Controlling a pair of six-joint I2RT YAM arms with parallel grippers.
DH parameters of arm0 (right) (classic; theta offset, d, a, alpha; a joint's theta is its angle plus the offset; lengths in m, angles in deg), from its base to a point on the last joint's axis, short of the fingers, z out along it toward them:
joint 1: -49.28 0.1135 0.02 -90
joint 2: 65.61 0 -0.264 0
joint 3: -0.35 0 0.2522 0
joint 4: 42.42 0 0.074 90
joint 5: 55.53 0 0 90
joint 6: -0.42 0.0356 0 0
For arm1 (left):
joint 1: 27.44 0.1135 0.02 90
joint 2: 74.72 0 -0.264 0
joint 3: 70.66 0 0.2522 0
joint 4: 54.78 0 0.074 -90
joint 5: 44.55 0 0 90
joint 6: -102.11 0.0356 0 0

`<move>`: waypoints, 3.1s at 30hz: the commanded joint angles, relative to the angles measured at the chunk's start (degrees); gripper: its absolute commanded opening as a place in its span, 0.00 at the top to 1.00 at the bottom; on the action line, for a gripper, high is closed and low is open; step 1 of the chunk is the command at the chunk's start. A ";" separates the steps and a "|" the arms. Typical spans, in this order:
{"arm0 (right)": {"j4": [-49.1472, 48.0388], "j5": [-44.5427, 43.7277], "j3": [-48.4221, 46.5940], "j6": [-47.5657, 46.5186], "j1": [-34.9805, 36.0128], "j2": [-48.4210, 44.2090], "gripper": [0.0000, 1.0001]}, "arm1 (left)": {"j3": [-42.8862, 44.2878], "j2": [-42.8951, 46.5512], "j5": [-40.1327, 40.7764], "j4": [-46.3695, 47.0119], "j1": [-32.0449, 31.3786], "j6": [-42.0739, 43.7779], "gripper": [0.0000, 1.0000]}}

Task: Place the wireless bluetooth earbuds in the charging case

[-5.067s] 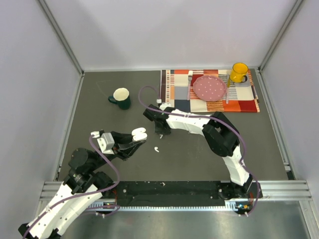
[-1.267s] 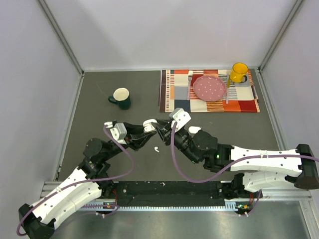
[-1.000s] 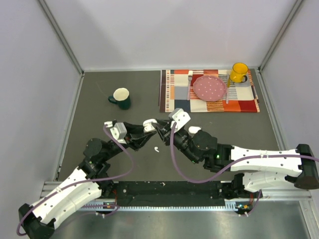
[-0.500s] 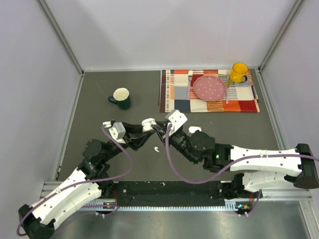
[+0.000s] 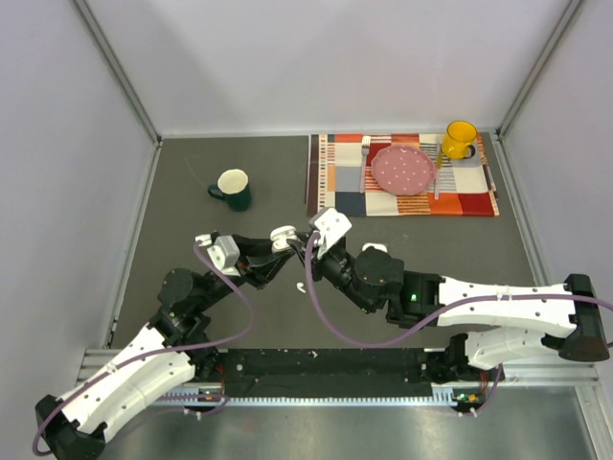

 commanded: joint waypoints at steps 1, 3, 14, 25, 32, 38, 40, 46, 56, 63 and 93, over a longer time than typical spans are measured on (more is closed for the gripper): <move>1.44 4.03 -2.65 4.81 1.40 0.95 0.87 | 0.33 -0.12 -1.56 5.02 -0.51 0.98 1.00; 1.44 3.85 -2.65 5.52 1.40 0.86 0.85 | 0.50 0.06 -1.82 4.23 -0.51 1.07 1.00; 1.44 3.85 -2.92 6.49 1.32 0.77 0.76 | -0.02 1.46 -0.85 3.61 -0.51 1.07 1.00; 0.48 5.70 -2.39 8.60 1.32 -0.11 0.63 | -0.11 1.02 -1.73 3.88 -0.60 0.63 1.00; -0.67 3.68 -1.95 8.96 1.32 -0.55 0.51 | 0.15 1.02 -2.08 3.79 -0.60 0.63 1.00; -4.26 -0.35 0.07 9.22 1.40 -3.18 0.36 | 0.15 0.94 -2.00 3.79 -0.60 0.54 1.00; -7.76 -1.59 1.91 9.13 1.32 -5.28 0.25 | 0.15 1.11 -2.08 3.70 -0.60 0.54 1.00; -11.21 -3.09 5.08 12.90 -0.61 -10.12 0.12 | -0.02 1.46 -1.82 3.70 -0.60 0.28 1.00; -8.58 -3.62 7.72 19.94 -3.25 -14.17 0.11 | 0.07 2.08 -1.73 3.53 -0.60 -0.16 1.00; 5.70 -8.00 2.55 29.51 -5.27 -12.07 0.07 | -0.55 4.01 -1.65 3.00 -0.60 0.02 1.00; 55.66 17.04 2.80 49.92 -26.72 -18.13 0.01 | 0.33 12.44 3.80 -6.76 -0.60 -4.72 1.00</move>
